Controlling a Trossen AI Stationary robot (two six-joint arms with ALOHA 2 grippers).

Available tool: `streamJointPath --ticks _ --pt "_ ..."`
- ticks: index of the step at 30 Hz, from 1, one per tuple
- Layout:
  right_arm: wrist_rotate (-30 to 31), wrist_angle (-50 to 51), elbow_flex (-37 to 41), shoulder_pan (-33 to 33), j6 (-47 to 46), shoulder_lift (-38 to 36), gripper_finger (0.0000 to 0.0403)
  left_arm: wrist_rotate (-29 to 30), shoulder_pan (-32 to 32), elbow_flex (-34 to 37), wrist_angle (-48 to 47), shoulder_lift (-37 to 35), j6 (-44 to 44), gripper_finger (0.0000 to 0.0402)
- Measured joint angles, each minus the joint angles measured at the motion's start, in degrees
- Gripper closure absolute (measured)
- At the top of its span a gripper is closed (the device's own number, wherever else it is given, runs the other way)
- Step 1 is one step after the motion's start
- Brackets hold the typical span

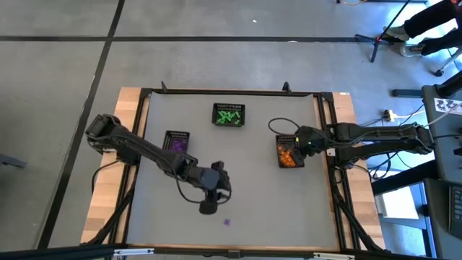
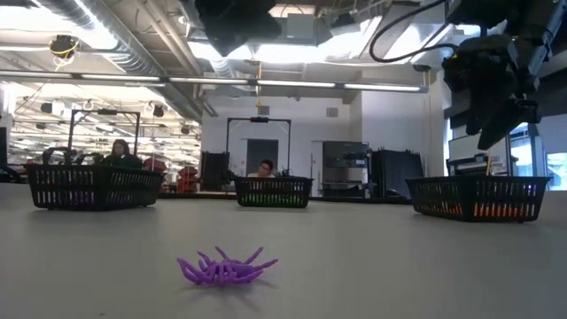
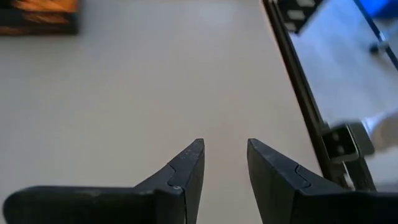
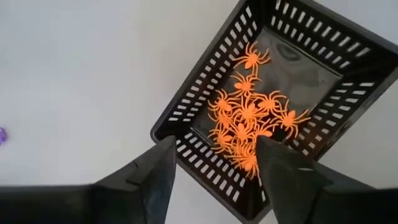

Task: Sort Halloween decoration
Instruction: Put the violet spider toy into the left bin

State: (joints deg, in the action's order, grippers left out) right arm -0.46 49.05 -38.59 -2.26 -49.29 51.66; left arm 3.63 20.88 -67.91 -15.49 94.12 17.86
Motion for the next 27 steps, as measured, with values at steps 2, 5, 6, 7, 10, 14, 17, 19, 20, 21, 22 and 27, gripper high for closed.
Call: streamJointPath --ticks 2,5,6,7,10,14,17,19,20,21,22,27 --pt "0.28 -0.41 0.00 0.00 -0.09 0.02 0.0182 -1.59 1.04 0.03 0.98 2.07 -1.34 0.0288" --pt "0.22 -1.87 0.00 0.00 -0.91 0.02 0.0187 -3.51 2.87 0.03 2.46 5.98 -2.01 0.0288" --pt "-0.01 -2.18 0.00 0.00 -1.28 0.02 0.0191 -4.34 3.47 0.03 3.03 7.33 -2.03 0.0288" --pt "-0.15 -2.56 0.00 0.00 -1.38 0.02 0.0194 -5.14 4.07 0.03 3.36 8.67 -2.23 0.0288" --pt "-0.57 -3.29 0.00 0.00 -1.41 0.02 0.0203 -6.87 6.17 0.03 4.45 11.96 -4.28 0.0288" --pt "-0.55 -3.26 0.00 0.00 -1.41 0.02 0.0209 -6.75 8.50 0.03 7.85 14.63 -5.51 0.0288" --pt "-0.55 -3.23 0.00 0.00 -1.41 0.02 0.0209 -3.67 9.62 0.03 9.22 16.38 -5.53 0.0288" --pt "-0.53 -3.20 0.00 0.00 -1.41 0.02 0.0209 -2.61 9.99 0.03 9.97 17.75 -5.13 0.0288" --pt "-0.51 -3.21 0.00 0.00 -1.41 0.02 0.0209 -2.14 10.06 0.03 9.96 18.38 -4.58 0.0288" --pt "-0.49 -3.19 0.00 0.00 -1.41 0.02 0.0209 -1.97 10.08 0.03 10.03 18.93 -3.71 0.0288" --pt "-0.49 -3.19 0.00 0.00 -1.41 0.02 0.0209 -1.80 10.06 0.03 10.01 19.39 -3.13 0.0288" --pt "-0.45 -3.15 0.00 0.00 -1.41 0.02 0.0210 -0.72 10.00 0.03 10.16 20.50 -2.97 0.0288"
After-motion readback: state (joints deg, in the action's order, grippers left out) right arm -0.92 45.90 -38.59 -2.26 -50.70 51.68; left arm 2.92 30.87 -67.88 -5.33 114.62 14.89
